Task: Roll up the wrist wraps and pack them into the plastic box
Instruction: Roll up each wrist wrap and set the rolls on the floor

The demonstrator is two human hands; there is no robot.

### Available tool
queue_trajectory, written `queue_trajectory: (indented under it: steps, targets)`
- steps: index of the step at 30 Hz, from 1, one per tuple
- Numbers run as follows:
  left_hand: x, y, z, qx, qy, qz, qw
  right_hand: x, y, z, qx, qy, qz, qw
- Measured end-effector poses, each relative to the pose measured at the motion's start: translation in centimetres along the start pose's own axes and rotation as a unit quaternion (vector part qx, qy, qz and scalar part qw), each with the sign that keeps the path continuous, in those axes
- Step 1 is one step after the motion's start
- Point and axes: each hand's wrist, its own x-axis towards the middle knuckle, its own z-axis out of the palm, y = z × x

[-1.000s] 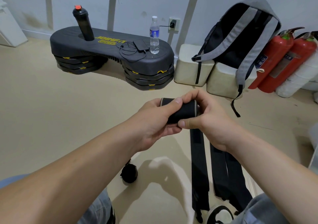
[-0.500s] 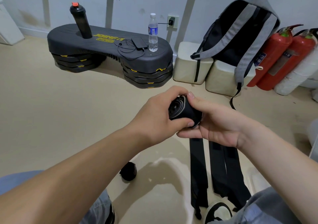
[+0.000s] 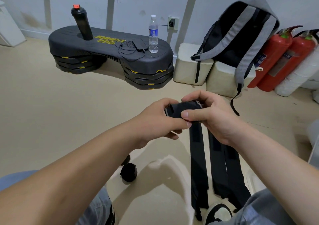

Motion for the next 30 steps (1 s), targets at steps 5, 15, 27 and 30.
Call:
queue_trajectory:
  steps: [5, 15, 27, 30]
  targets:
    - [0.3, -0.6, 0.0, 0.125, 0.068, 0.087, 0.986, -0.1, -0.2, 0.2, -0.022, 0.015, 0.042, 0.999]
    - [0.1, -0.5, 0.4, 0.096, 0.066, 0.056, 0.992, 0.2, -0.3, 0.2, 0.028, 0.024, 0.099, 0.994]
    - [-1.7, -0.8, 2.5, -0.087, 0.011, -0.006, 0.996, -1.1, -0.9, 0.5, 0.02, 0.093, 0.085, 0.992]
    - [-2.3, -1.0, 2.8, -0.113, 0.024, -0.005, 0.993, -1.7, -0.7, 0.8, 0.017, 0.103, 0.076, 0.992]
